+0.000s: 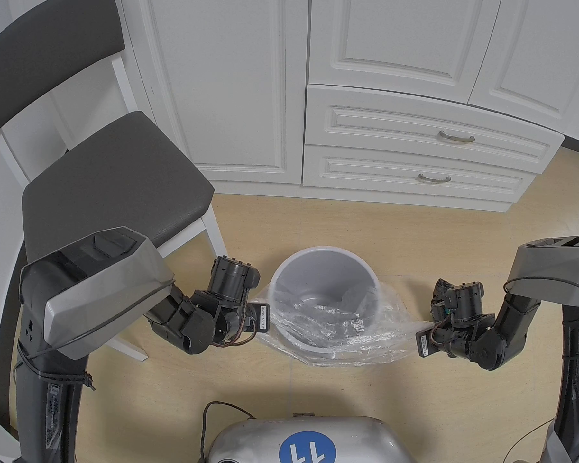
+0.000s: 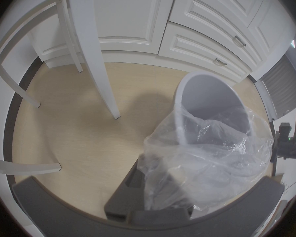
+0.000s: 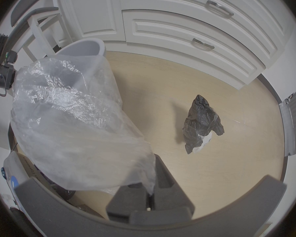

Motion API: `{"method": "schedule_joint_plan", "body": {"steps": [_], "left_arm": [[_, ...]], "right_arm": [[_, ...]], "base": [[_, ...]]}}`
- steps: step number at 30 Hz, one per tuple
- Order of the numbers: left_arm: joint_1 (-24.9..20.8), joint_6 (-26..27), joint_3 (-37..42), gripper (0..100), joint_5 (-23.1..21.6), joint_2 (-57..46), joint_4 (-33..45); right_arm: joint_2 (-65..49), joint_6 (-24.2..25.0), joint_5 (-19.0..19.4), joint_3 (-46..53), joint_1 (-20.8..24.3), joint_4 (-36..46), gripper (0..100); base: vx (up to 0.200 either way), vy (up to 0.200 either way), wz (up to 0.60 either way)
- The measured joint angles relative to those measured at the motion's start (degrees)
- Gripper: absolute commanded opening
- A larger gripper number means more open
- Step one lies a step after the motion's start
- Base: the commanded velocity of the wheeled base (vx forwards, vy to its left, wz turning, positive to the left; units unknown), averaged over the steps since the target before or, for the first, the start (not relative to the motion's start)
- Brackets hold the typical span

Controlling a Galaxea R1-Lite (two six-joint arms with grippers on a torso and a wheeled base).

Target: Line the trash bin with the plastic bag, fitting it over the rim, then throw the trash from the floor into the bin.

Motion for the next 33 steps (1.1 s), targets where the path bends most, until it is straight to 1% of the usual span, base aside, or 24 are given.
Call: {"method": "schedule_joint_plan", "body": {"steps": [4,6,7,11,17,19,21,23,25,26,30,31,33], "left_arm": [[0.6,-0.3,-0.9,0,0.0,0.3,0.0],[0.8,-0.4,-1.1,0,0.0,0.3,0.0],[0.9,-0.4,-1.1,0,0.0,0.3,0.0],[1.2,-0.3,-1.1,0,0.0,0.3,0.0],[1.1,-0.2,-0.7,0,0.0,0.0,-0.1],[1.1,-0.2,-0.6,0,0.0,0.0,-0.4],[1.2,-0.2,-0.5,0,0.0,-0.1,-1.2],[1.2,-0.2,-0.3,0,0.0,-0.2,-1.9],[1.3,-0.2,-0.1,0,0.0,-0.3,-2.5],[1.3,-0.2,0.1,0,0.0,-0.4,-2.8],[1.3,-0.2,0.6,0,0.0,-0.6,-3.4],[1.3,-0.2,0.8,0,0.0,-0.7,-3.5],[1.2,-0.2,1.0,0,-0.1,-0.9,-3.8]], "right_arm": [[0.9,0.4,0.0,-0.7,0.0,-1.2,0],[1.5,0.5,0.0,-0.8,-0.1,-3.7,0],[1.7,0.5,0.0,-0.8,-0.1,-4.8,100],[2.7,0.5,0.0,0.1,0.0,-8.6,100],[3.0,0.3,0.3,1.6,0.3,-9.2,100],[2.5,0.1,0.8,2.3,0.2,-9.2,100],[1.6,-0.3,2.3,3.4,-0.2,-9.4,100],[0.5,-0.9,5.3,4.5,-0.9,-9.4,100],[-0.9,-1.6,9.7,5.9,-2.0,-9.4,100],[-1.9,-2.1,13.0,6.7,-2.8,-9.5,100],[-6.0,-4.1,23.3,9.8,-6.1,-9.6,100],[-7.4,-4.5,25.1,10.7,-7.0,-9.6,100],[-10.0,-5.1,27.3,12.3,-8.5,-9.6,100]], "base": [[0.0,0.0,0.0],[0.0,0.0,0.0],[0.0,0.0,0.0],[0.0,0.0,0.0],[0.0,0.0,0.0],[0.0,0.0,0.0],[0.0,0.0,0.0],[0.0,0.0,0.0],[0.0,0.0,0.0],[0.0,0.0,0.0],[0.0,0.0,0.0],[0.0,0.0,0.0],[0.0,0.0,0.0]]}}
